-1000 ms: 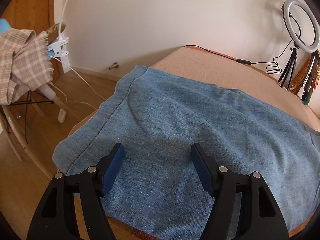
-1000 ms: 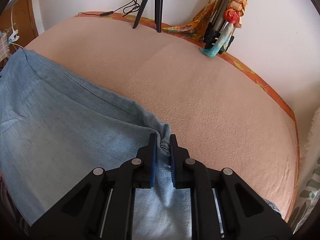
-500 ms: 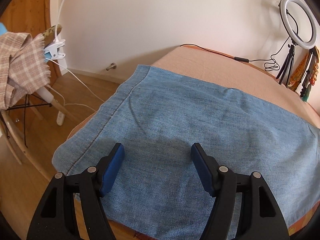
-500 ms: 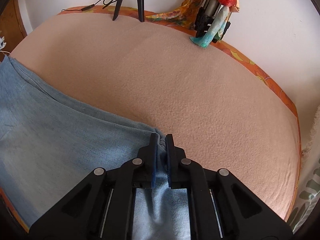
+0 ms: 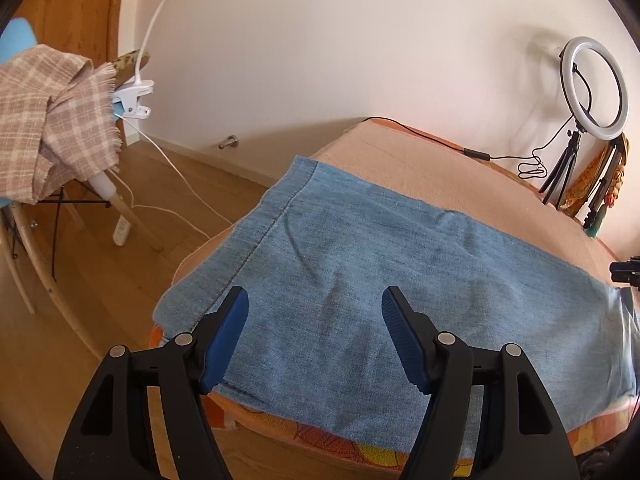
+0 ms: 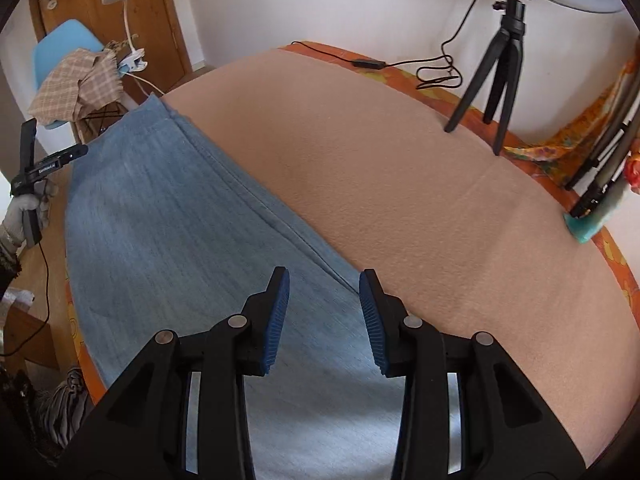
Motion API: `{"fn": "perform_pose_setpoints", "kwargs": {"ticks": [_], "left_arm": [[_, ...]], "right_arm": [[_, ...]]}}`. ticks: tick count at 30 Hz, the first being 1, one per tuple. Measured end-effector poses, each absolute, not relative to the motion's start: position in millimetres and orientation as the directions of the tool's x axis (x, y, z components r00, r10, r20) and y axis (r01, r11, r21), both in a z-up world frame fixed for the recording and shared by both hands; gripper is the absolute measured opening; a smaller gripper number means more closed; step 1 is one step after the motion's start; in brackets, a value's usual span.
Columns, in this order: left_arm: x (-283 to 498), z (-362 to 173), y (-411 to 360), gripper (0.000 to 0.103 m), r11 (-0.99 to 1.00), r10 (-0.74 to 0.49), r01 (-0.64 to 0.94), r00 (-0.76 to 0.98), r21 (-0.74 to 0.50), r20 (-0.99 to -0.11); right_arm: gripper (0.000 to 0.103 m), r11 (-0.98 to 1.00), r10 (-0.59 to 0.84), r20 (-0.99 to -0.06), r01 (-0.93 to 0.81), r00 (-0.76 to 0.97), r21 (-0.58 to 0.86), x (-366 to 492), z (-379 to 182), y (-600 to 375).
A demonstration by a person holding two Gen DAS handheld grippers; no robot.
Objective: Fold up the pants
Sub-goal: 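Grasp the jeans edge again with the right tool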
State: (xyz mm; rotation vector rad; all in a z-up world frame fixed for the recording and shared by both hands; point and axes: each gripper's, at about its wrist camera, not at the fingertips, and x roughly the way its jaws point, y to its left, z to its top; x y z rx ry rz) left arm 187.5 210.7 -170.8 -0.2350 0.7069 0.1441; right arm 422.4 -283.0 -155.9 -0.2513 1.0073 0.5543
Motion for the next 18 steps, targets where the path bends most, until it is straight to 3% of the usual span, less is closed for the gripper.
{"fn": "perform_pose_setpoints", "kwargs": {"ticks": [11,12,14,18], "left_arm": [[181,-177,225,0.069,0.958,0.057,-0.229,0.74,-0.172,-0.67],[181,-178,224,0.069,0.958,0.055,-0.228,0.739,-0.172,-0.671],[182,-180,223,0.069,0.958,0.051,-0.226,0.738,-0.176,-0.673],[185,-183,223,0.069,0.956,0.042,-0.226,0.738,-0.188,-0.674]], "right_arm": [[0.038,0.772,0.329,-0.899,-0.63,0.291,0.079,446,-201,-233],[0.036,0.774,0.331,-0.897,-0.628,0.294,0.08,445,-202,-232],[0.005,0.782,0.316,-0.898,-0.62,0.305,0.064,442,-202,-230],[0.002,0.777,0.258,-0.898,-0.629,0.357,-0.027,432,-193,-221]]}}
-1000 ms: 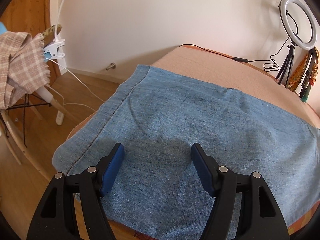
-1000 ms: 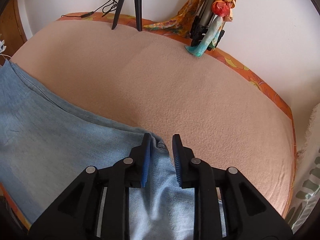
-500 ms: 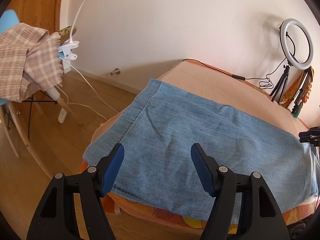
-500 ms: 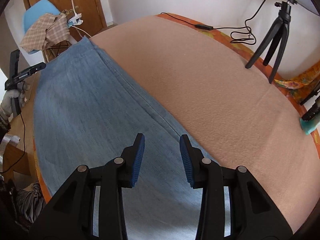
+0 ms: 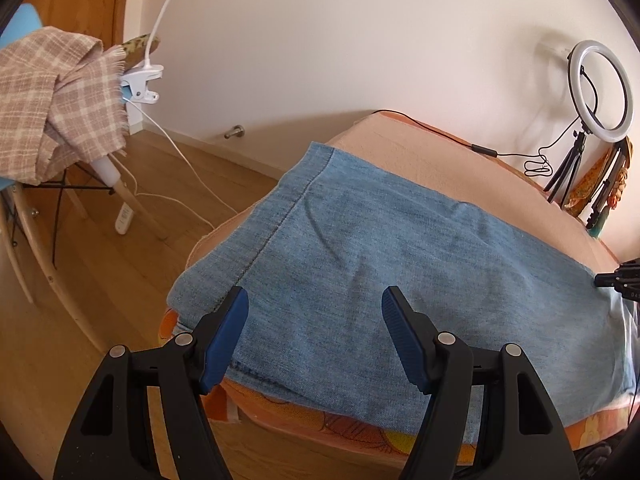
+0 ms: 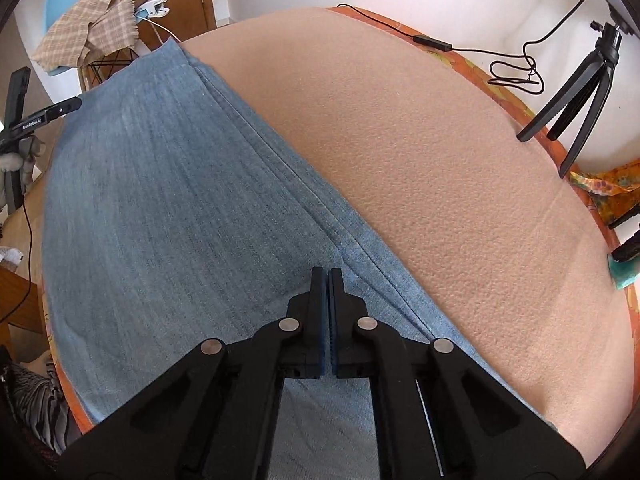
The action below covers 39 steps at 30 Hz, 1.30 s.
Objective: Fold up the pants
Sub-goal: 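Grasp the jeans edge again with the right tool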
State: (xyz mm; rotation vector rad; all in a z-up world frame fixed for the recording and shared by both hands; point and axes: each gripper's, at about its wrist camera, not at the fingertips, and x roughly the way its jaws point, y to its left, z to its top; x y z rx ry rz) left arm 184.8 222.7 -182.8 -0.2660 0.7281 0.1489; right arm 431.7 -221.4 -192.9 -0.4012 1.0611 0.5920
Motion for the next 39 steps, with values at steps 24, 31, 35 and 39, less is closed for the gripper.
{"fn": "perform_pose_setpoints", "kwargs": {"ticks": [24,31,35,39], "left_arm": [[186,-181,218,0.069,0.955,0.03,-0.219,0.742,-0.2,-0.669],[188,-184,216,0.069,0.955,0.031,-0.22,0.74,-0.2,-0.671],[186,-183,225,0.069,0.953,0.036,-0.228,0.74,-0.2,-0.671],[181,-179,240,0.069,0.939,0.052,-0.264,0.743,-0.221,-0.667]], "right_arm": [[0.006,0.741,0.253,-0.902,-0.669,0.351,-0.052,429,-190,-200],[0.003,0.759,0.18,-0.862,-0.624,0.473,-0.184,443,-162,-200],[0.003,0.752,0.114,-0.893,-0.625,0.436,-0.21,453,-195,-191],[0.006,0.764,0.124,-0.906,-0.621,0.405,-0.173,455,-197,-192]]}}
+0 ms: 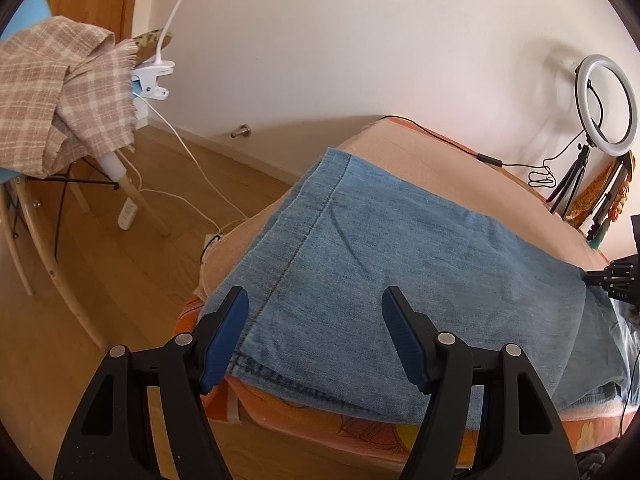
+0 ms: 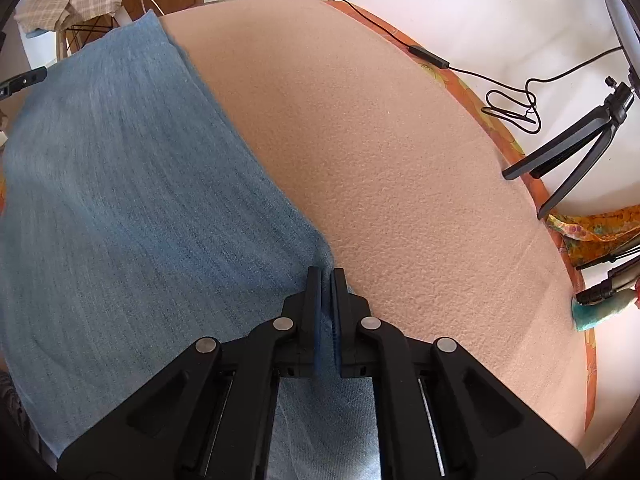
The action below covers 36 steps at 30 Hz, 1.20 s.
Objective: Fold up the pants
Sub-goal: 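Grasp the jeans edge again with the right tool, then move the left tool to the jeans hem and grasp the leg ends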
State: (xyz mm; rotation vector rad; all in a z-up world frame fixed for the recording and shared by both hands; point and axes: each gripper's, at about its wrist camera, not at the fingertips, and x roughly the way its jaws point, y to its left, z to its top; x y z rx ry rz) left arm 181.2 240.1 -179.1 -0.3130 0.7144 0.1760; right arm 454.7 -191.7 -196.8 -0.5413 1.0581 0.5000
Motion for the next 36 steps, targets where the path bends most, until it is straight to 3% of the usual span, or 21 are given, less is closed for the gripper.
{"fn": "perform_pose_setpoints", "kwargs": {"ticks": [3,7,14,18,21,24,30,36], "left_arm": [[171,-177,261,0.069,0.902,0.04,-0.308,0.759,-0.303,-0.65],[154,-186,283,0.069,0.841,0.03,-0.369,0.763,-0.397,-0.646],[149,-206,295,0.069,0.733,-0.098,-0.369,0.774,-0.571,-0.626],[149,-207,295,0.071,0.693,-0.095,-0.388,0.787,-0.608,-0.61],[138,-214,298,0.068,0.6,-0.148,-0.369,0.82,-0.709,-0.552],[134,-212,296,0.06,0.59,-0.168,-0.339,0.836,-0.733,-0.522],[139,-198,287,0.059,0.639,-0.164,-0.307,0.842,-0.706,-0.514],[158,-204,283,0.06,0.688,-0.106,-0.379,0.792,-0.619,-0.602]], "right_arm": [[0.01,0.796,0.155,-0.898,-0.591,0.412,-0.133,450,-181,-200],[0.035,0.823,0.198,-0.869,-0.559,0.453,-0.104,426,-160,-205],[0.036,0.782,0.317,-0.855,-0.624,0.41,-0.009,356,-140,-190],[0.037,0.767,0.317,-0.865,-0.642,0.39,-0.008,332,-139,-186],[0.037,0.774,0.317,-0.866,-0.633,0.386,0.001,325,-140,-190],[0.037,0.796,0.31,-0.864,-0.605,0.396,0.009,322,-140,-196],[0.037,0.813,0.314,-0.859,-0.582,0.405,0.022,320,-134,-201],[0.037,0.81,0.311,-0.864,-0.586,0.396,0.023,314,-136,-198]]}}
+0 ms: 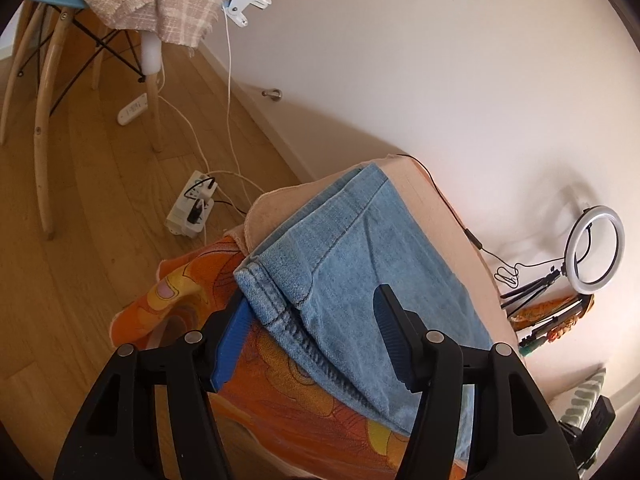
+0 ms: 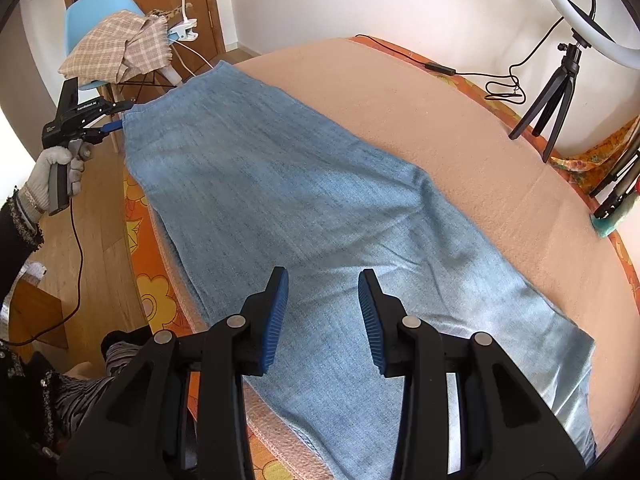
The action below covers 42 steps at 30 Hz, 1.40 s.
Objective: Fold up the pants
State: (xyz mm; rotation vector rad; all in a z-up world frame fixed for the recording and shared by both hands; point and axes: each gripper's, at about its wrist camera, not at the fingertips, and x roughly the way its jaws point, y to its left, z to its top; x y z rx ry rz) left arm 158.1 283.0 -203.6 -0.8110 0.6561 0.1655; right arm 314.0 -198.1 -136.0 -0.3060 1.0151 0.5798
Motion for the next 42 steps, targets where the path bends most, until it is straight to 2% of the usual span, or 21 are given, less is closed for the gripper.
{"fn": "perform_pose_setpoints", "kwargs": {"ticks": [2,3,4,7,13,16,20,28,33,36,38,42], "left_arm": [[164,-203,281,0.053,0.713,-0.093,-0.377,0.786,-0.592,-0.612],[165,-203,282,0.025,0.716,-0.099,-0.366,0.79,-0.595,-0.605],[164,-203,283,0.013,0.719,-0.087,-0.369,0.793,-0.589,-0.603],[159,-194,289,0.012,0.716,-0.091,-0.331,0.829,-0.615,-0.552],[158,-173,289,0.012,0.778,-0.028,-0.285,0.874,-0.559,-0.485],[166,-190,295,0.012,0.766,-0.047,-0.312,0.845,-0.562,-0.533],[161,-199,293,0.012,0.766,-0.046,-0.319,0.838,-0.557,-0.544],[158,-185,292,0.012,0.773,-0.058,-0.279,0.863,-0.569,-0.501],[159,-155,272,0.012,0.844,-0.071,-0.186,0.891,-0.503,-0.449],[168,-135,246,0.012,0.902,-0.082,-0.113,0.903,-0.417,-0.422],[173,-125,222,0.012,0.931,-0.11,-0.05,0.905,-0.361,-0.41],[181,-124,164,0.012,0.963,-0.207,0.104,0.878,-0.25,-0.431]], "right_arm": [[0.037,0.81,0.307,-0.868,-0.585,0.39,0.024,313,-139,-198],[0.037,0.81,0.309,-0.87,-0.585,0.384,0.03,313,-140,-198],[0.039,0.809,0.313,-0.873,-0.587,0.374,0.039,312,-142,-198],[0.047,0.8,0.312,-0.879,-0.598,0.36,0.039,309,-146,-197],[0.048,0.797,0.337,-0.884,-0.598,0.326,0.084,325,-144,-199],[0.052,0.789,0.392,-0.871,-0.595,0.297,0.152,349,-136,-193],[0.052,0.79,0.43,-0.852,-0.581,0.299,0.195,398,-137,-167],[0.052,0.74,0.473,-0.851,-0.627,0.227,0.244,465,-170,-62],[0.052,0.707,0.519,-0.836,-0.64,0.178,0.302,462,-172,-21],[0.053,0.698,0.561,-0.81,-0.624,0.17,0.352,462,-157,-15],[0.062,0.692,0.6,-0.785,-0.594,0.158,0.41,465,-145,-16],[0.069,0.663,0.666,-0.732,-0.564,0.143,0.493,472,-122,-14]]}}
